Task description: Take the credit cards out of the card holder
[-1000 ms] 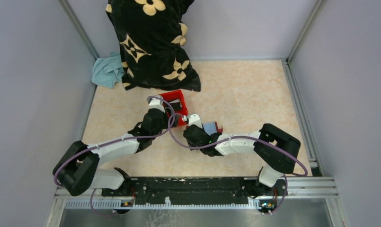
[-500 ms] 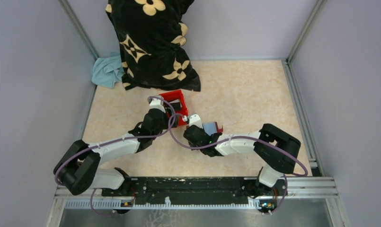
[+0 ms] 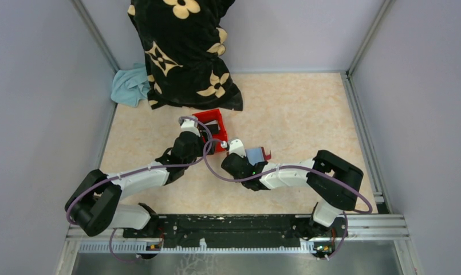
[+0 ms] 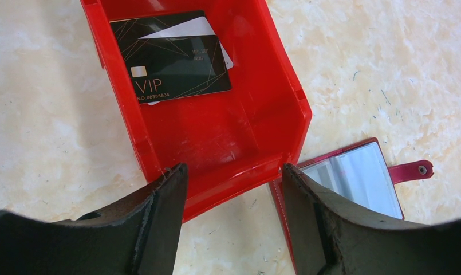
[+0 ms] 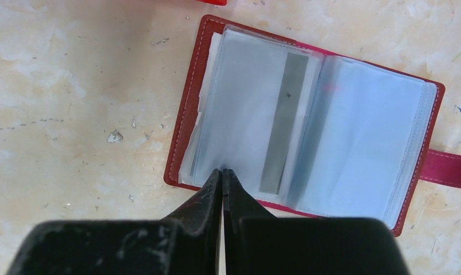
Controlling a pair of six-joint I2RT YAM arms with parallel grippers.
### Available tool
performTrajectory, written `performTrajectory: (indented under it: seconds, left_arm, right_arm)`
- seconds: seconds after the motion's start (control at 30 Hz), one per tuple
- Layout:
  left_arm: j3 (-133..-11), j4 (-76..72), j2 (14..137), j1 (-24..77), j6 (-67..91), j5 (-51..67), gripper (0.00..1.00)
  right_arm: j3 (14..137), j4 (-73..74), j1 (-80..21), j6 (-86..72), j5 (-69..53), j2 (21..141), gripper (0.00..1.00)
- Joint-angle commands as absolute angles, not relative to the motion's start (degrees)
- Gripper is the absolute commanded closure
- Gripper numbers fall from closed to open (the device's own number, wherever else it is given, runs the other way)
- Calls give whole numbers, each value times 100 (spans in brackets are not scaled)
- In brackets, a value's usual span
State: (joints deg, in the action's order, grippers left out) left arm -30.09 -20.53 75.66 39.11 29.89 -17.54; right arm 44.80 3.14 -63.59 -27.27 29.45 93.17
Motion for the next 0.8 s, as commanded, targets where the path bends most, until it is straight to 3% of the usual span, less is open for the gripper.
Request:
performTrajectory:
  seconds: [0.0, 0.5, 0.67, 0.7, 0.77]
  left_arm:
    - [-3190, -2083, 7620, 3885, 2914, -1714, 33]
    - [-3190, -2097, 7594, 3883, 2900, -1641, 33]
    - [-3287, -2313, 7798, 3889, 2886, -289, 33]
    - [-3310, -2202, 7863, 3932, 3077, -158, 33]
    - [-3206, -2225, 7929, 4121, 3283, -111, 38]
  right_arm:
    - [4638, 394, -6398, -2833, 3017, 9331, 100]
    - [4560, 13, -6161, -2723, 2755, 8625, 100]
    - [4364, -116, -5723, -2766, 2562, 8317, 100]
    - [4300, -149, -5581, -2764, 2445, 8231, 96]
    - [4200, -170, -5300, -2705, 2441, 8078, 95]
